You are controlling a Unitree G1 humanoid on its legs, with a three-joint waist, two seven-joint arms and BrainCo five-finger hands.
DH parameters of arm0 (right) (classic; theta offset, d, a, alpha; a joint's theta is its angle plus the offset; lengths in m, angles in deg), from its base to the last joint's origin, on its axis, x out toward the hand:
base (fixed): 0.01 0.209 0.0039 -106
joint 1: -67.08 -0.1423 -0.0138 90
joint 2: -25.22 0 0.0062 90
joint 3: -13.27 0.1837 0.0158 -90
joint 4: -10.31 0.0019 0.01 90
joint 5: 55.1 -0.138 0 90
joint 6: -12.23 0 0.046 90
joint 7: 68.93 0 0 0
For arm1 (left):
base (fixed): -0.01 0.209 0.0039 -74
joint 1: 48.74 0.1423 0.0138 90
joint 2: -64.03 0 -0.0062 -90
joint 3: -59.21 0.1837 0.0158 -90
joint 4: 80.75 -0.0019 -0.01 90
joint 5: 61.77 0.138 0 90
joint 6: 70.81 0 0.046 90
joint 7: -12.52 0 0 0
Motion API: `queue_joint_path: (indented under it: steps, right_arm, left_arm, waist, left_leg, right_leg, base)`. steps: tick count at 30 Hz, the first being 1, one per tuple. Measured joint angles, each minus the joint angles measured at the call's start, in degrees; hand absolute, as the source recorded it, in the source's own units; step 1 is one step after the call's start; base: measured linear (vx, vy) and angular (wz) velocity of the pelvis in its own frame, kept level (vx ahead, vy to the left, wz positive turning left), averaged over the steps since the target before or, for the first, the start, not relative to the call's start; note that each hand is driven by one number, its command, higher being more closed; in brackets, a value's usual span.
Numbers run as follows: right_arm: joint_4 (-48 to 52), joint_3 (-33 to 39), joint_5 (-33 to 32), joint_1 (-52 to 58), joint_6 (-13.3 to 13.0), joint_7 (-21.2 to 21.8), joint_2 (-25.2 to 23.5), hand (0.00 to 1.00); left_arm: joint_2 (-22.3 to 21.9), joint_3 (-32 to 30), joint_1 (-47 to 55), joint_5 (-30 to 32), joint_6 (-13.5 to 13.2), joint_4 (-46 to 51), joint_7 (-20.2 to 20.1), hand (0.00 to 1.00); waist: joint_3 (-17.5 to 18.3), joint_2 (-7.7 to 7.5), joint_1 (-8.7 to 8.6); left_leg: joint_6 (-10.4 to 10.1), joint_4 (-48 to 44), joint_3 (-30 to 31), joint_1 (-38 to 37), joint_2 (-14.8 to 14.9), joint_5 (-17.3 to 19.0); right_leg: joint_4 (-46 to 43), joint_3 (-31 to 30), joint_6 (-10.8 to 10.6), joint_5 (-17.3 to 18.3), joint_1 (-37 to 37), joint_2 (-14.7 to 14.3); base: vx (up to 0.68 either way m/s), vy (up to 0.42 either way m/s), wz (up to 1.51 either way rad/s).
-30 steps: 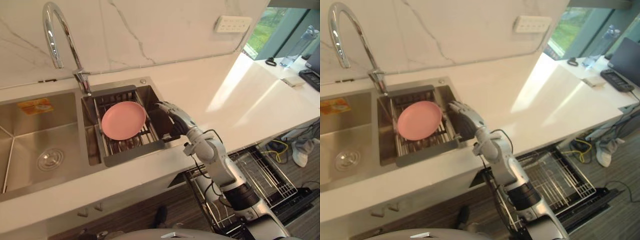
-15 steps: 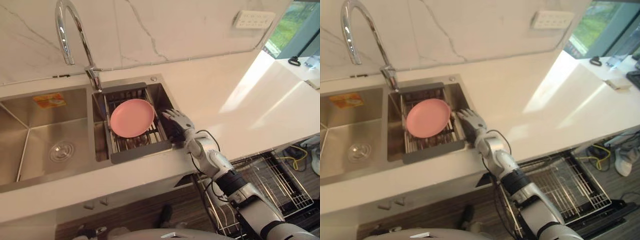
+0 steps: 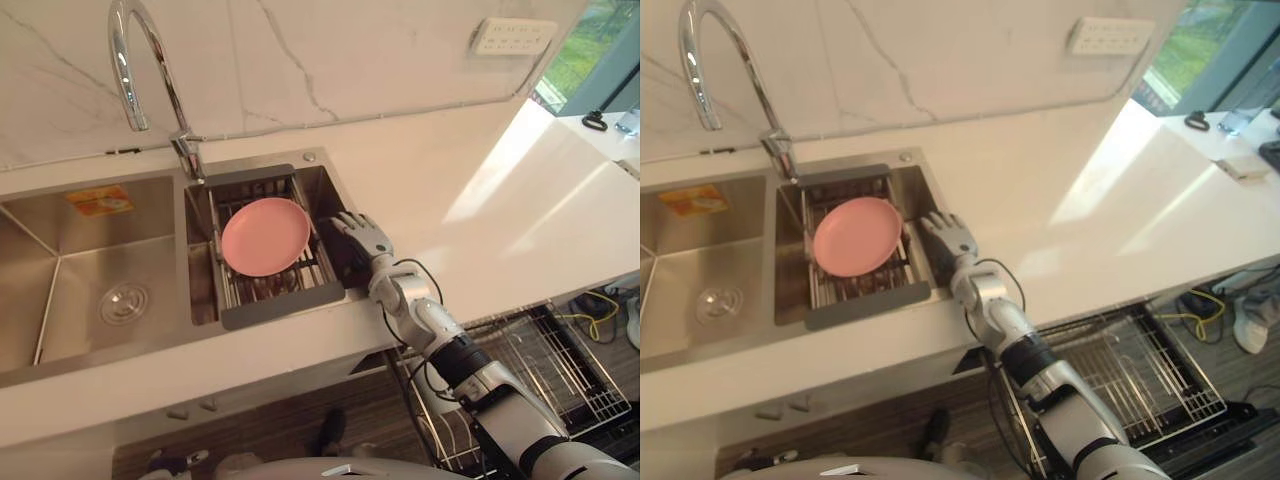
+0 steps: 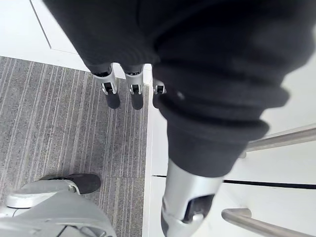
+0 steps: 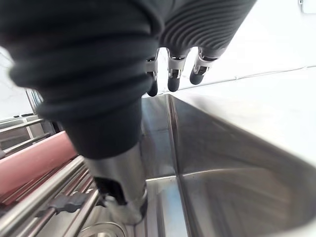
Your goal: Walk over to the sink, pick up the cup, carry it to the dishwasher, place the cup inside the dishwasher, then close the dishwasher door
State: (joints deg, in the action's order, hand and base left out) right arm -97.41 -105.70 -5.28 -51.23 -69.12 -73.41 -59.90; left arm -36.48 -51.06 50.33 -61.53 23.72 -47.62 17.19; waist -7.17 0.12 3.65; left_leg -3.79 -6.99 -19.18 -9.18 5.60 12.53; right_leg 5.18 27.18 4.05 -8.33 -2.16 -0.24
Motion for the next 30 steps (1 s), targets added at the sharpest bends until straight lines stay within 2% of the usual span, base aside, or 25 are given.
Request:
queue_joint_path:
  steps: [4, 8, 11, 15, 18, 26, 30]
  right_arm:
    - [0.53, 0.0, -0.27, -0.12, 0.03, -0.83, 0.12, 0.0]
    - [1.16, -0.25, -0.48, -5.58, -0.06, -2.22, 0.05, 0.0]
    - [3.51, -0.5, -0.49, -9.47, -0.09, -2.27, 0.1, 0.0]
    - [6.42, -4.73, -1.21, -10.99, -1.31, -1.66, -0.02, 0.0]
    - [7.31, -5.77, -2.76, -11.06, -2.22, 0.8, -0.06, 0.0]
    - [7.03, -8.91, -3.37, -13.81, -2.48, 7.37, 0.0, 0.0]
    - [4.22, -9.25, -3.31, -14.36, -3.44, 9.59, -0.18, 0.0]
  left_arm:
    - [0.0, -0.03, 0.02, 0.01, -0.03, -0.06, 0.05, 0.0]
    - [0.02, -0.04, 0.0, 0.01, -0.15, -0.05, 0.15, 0.0]
    - [0.01, -0.05, 0.06, 0.01, -0.16, -0.08, 0.5, 0.0]
    - [0.02, -0.04, 0.06, 0.0, -0.23, -0.12, 1.14, 0.0]
    - [0.01, -0.04, 0.08, 0.0, -0.23, -0.13, 1.13, 0.0]
    - [-0.02, -0.01, 0.12, -0.02, -0.47, -0.12, 1.13, 0.0]
    - [-0.01, -0.01, 0.13, -0.02, -0.77, -0.1, 1.14, 0.0]
  waist:
    - [-0.05, -0.1, 0.55]
    - [-0.19, -0.33, 1.22]
    - [-0.43, -0.91, 1.79]
    - [-0.35, -1.96, 2.35]
    - [-0.24, -2.5, 2.43]
    - [-0.22, -2.55, 2.68]
    - [-0.13, -2.81, 2.97]
  left_leg:
    - [0.21, 0.05, 0.23, 0.18, 0.01, -0.22]
    - [0.31, 0.07, 0.36, 0.25, -0.02, -0.32]
    - [0.32, 0.09, 0.57, 0.43, -0.03, -0.32]
    - [0.54, 0.01, 0.94, 0.7, -0.13, -0.47]
    - [0.67, 0.0, 1.73, 1.16, -0.3, -0.63]
    - [0.9, 0.08, 2.09, 1.26, -0.77, -1.06]
    - [0.99, 0.07, 2.2, 1.39, -0.98, -1.11]
  right_leg:
    - [0.0, 0.33, 0.42, -0.47, -0.1, -0.06]
    - [0.0, 0.38, 0.84, -0.8, -0.1, -0.07]
    - [0.0, 0.4, 0.96, -1.28, -0.11, -0.04]
    - [-0.01, 0.59, 0.93, -1.46, -0.13, 0.12]
    - [-0.01, 1.24, 0.88, -1.49, -0.22, 0.39]
    - [-0.01, 1.55, 0.68, -1.75, -0.19, 0.89]
    - [-0.01, 1.65, 0.57, -1.97, -0.2, 1.18]
  base:
    - [-0.01, -0.012, 0.03]
    - [-0.01, -0.006, 0.0]
    - [-0.02, -0.012, 0.02]
    - [-0.01, -0.002, 0.04]
    - [0.0, 0.005, 0.12]
    - [0.0, 0.003, 0.02]
    - [-0.01, 0.003, 0.02]
